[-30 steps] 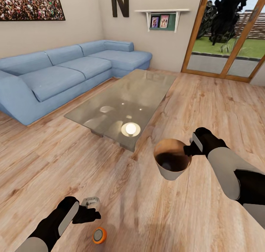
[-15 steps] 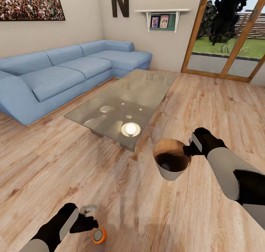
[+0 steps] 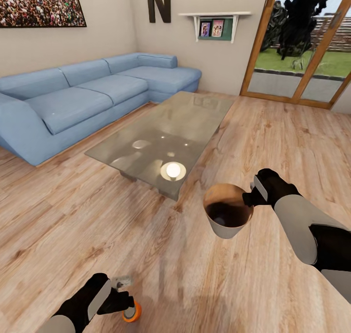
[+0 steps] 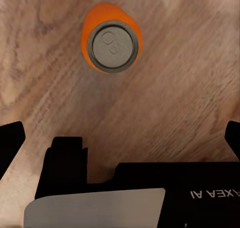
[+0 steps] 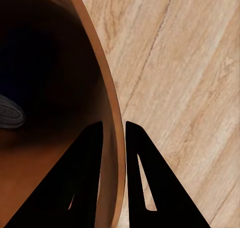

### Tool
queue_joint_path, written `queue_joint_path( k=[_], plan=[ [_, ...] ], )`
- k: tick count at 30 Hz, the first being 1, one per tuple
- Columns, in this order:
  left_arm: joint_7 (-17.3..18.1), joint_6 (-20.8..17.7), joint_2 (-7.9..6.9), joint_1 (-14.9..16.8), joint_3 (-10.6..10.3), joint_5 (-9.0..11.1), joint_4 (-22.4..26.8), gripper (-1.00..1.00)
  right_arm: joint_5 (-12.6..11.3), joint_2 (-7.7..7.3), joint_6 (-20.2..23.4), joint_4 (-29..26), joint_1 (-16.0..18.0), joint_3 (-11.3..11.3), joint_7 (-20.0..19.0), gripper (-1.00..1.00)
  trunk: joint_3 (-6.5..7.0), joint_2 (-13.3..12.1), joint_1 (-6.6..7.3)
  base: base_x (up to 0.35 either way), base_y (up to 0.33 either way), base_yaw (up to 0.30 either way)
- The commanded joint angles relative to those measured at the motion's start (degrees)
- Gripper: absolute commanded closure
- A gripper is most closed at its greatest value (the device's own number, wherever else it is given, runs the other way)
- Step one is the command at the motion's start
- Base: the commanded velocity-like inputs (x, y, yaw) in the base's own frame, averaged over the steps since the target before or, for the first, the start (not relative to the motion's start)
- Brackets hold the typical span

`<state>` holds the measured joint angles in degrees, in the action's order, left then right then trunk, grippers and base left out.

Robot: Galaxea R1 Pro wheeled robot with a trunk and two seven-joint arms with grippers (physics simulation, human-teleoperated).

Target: Put the three can of soda from the living room inside the tash can in the kitchen.

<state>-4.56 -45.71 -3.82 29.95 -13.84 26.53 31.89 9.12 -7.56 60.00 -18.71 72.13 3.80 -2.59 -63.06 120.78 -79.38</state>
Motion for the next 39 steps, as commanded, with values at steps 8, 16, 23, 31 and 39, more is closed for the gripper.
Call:
queue_joint_path(
  k=[8,16,23,31,39],
  plan=[
    [0.0,0.2,0.35,0.2,0.1,0.2,-0.2,-1.0,-0.7,0.0,0.0,0.0,0.0,0.1,-0.2,1.0,0.01,0.0,0.0,0.0,0.0,0.0],
    [0.1,0.3,0.33,0.4,0.0,0.4,0.5,-1.0,-0.7,0.02,0.0,0.0,0.0,0.1,-0.2,1.0,0.01,0.0,0.0,0.0,0.0,0.0],
    [0.4,0.3,0.18,0.7,0.0,0.5,0.9,-1.0,-0.7,0.01,0.0,0.0,0.0,0.1,-0.2,1.0,0.01,0.0,0.0,0.0,0.0,0.0],
    [0.5,0.4,0.11,1.1,0.0,0.5,0.9,-1.0,-0.6,0.07,0.0,0.0,0.0,0.0,-0.2,1.0,-0.71,1.6,-0.87,0.0,0.0,0.0],
    [0.6,1.7,0.13,1.2,0.0,0.5,0.9,-1.0,-0.6,0.06,0.0,0.0,0.0,0.0,-0.2,1.0,-0.89,2.0,-1.09,0.0,0.0,0.0]
  ],
)
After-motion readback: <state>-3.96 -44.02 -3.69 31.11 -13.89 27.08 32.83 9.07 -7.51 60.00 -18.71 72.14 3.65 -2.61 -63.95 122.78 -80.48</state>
